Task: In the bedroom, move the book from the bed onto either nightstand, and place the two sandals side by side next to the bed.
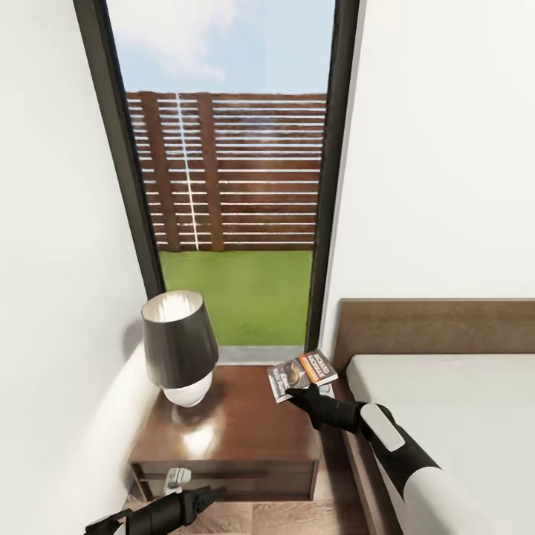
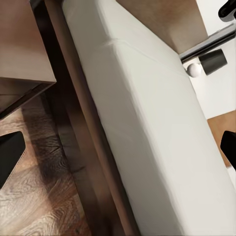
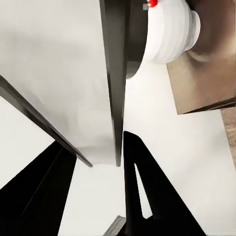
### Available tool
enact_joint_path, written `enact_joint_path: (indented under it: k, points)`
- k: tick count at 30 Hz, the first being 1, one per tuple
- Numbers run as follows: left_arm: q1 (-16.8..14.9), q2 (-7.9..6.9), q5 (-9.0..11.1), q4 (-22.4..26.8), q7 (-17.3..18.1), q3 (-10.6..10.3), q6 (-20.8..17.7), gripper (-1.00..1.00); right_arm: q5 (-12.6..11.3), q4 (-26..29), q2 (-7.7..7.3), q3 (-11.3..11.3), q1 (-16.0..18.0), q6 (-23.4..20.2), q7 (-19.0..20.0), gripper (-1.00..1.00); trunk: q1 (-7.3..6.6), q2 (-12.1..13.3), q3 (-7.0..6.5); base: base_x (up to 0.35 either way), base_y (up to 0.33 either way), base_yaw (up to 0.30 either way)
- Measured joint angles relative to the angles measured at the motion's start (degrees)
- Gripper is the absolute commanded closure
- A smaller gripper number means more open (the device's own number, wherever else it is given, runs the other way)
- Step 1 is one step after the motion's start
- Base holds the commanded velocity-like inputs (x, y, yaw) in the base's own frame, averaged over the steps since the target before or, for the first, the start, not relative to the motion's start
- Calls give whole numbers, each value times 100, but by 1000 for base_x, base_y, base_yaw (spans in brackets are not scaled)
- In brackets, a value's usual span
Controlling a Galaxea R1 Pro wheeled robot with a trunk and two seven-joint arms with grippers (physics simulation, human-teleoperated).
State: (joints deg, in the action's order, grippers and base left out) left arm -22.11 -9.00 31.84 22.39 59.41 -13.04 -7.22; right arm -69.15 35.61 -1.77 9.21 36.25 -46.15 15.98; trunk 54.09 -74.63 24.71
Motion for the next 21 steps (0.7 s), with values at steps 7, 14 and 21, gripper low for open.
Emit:
enact_joint_path:
  k: [7,14,21]
  points:
    - [0,0,-1,0,3,0,0,-100,-10,2,199,26,0,8,0,100,3,0,0,142,6,0]
    - [0,0,0,0,1,0,0,-100,2,1,229,28,0,11,5,100,1,0,0,134,152,0]
    - [-1,0,0,0,0,0,0,-100,-1,2,222,26,0,13,3,100,3,0,0,28,27,0]
